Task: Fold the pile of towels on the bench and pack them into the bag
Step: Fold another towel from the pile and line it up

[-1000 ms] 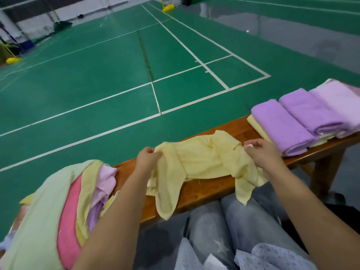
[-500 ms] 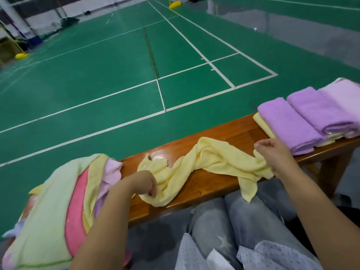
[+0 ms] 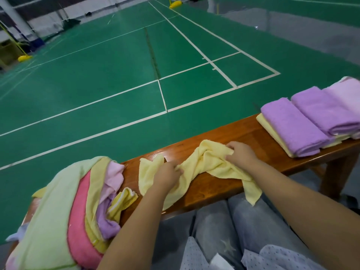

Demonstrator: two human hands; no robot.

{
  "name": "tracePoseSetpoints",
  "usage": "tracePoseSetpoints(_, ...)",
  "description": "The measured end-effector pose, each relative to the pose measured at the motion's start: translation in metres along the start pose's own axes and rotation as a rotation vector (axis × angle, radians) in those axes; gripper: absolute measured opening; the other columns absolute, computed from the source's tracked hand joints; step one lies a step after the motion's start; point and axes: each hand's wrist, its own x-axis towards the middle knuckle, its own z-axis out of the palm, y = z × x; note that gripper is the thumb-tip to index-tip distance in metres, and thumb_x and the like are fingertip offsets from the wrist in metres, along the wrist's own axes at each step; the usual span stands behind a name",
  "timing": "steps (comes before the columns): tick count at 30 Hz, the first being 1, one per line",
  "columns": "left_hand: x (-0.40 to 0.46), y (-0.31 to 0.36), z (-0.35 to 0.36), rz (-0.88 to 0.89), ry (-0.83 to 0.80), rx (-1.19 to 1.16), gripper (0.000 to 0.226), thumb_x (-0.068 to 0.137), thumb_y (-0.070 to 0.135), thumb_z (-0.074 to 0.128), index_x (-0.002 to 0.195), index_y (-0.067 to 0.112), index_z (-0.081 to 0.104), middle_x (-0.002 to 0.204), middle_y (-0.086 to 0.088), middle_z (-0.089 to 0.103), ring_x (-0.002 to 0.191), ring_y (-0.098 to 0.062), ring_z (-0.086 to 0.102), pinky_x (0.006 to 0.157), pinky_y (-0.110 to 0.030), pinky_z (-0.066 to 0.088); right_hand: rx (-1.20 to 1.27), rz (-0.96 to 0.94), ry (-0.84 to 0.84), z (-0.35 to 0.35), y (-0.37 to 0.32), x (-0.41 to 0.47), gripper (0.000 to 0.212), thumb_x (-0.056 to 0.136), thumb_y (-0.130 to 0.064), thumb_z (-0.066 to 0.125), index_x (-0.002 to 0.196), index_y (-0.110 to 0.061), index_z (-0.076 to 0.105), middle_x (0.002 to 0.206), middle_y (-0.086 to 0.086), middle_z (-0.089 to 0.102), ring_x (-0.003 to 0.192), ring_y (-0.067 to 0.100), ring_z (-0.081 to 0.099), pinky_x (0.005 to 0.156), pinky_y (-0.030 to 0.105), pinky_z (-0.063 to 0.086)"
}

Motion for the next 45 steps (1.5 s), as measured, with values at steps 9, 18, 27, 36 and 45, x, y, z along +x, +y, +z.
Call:
tracePoseSetpoints(9, -0.002, -0.028, -0.045, -0.095, 0.257, -0.5, 0.024, 0.098, 0.024, 0.053, 0.116, 0.01, 0.063, 0.1, 0.0, 0.061, 0.094, -0.017, 0.05, 0.081, -0.027, 0.037, 0.404, -0.055, 0.562, -0.054, 0.007, -0.017, 0.018, 0.089, 0.0, 0.049, 0.089, -0.014, 0.061, 0.09, 0.004, 0.059, 0.069, 0.013, 0.047, 0.059, 0.025, 0.036)
tracePoseSetpoints(18, -0.008, -0.019, -0.067, 0.012, 0.46, -0.678, 0.025, 0.097, 0.024, 0.051, 0.079, 0.007, 0.052, 0.068, -0.004, 0.036, 0.063, -0.014, 0.032, 0.058, -0.031, 0.026, 0.202, 0.092, 0.3, -0.063, 0.014, -0.022, 0.039, 0.089, -0.019, 0.064, 0.125, -0.01, 0.052, 0.129, 0.012, 0.054, 0.113, 0.028, 0.052, 0.085, 0.032, 0.04)
tracePoseSetpoints(27, -0.013, 0.002, -0.093, 0.077, 0.594, -0.79, 0.032, 0.094, 0.021, 0.053, 0.068, 0.011, 0.038, 0.061, 0.001, 0.026, 0.056, -0.013, 0.024, 0.052, -0.029, 0.019, 1.023, 0.043, 0.242, -0.102, -0.018, -0.04, 0.007, 0.09, -0.015, 0.063, 0.097, -0.015, 0.063, 0.097, 0.004, 0.064, 0.089, 0.016, 0.062, 0.07, 0.026, 0.054)
tracePoseSetpoints(36, -0.013, 0.001, -0.08, 0.014, 0.401, -0.627, 0.027, 0.095, 0.025, 0.054, 0.082, 0.003, 0.058, 0.068, -0.005, 0.041, 0.061, -0.016, 0.036, 0.059, -0.029, 0.03, 0.726, 0.061, 0.071, -0.089, -0.009, -0.043, 0.019, 0.085, -0.014, 0.069, 0.103, -0.016, 0.063, 0.099, 0.0, 0.059, 0.092, 0.019, 0.059, 0.086, 0.038, 0.052)
tracePoseSetpoints(45, -0.054, 0.053, -0.024, 0.347, -0.321, -0.312, 0.032, 0.095, 0.039, 0.056, 0.125, 0.028, 0.06, 0.108, 0.009, 0.068, 0.1, -0.006, 0.062, 0.09, -0.025, 0.05, 0.928, 0.093, 0.077, -0.052, -0.019, -0.058, 0.022, 0.078, -0.009, 0.075, 0.094, -0.014, 0.061, 0.098, 0.005, 0.066, 0.092, 0.019, 0.063, 0.071, 0.028, 0.051)
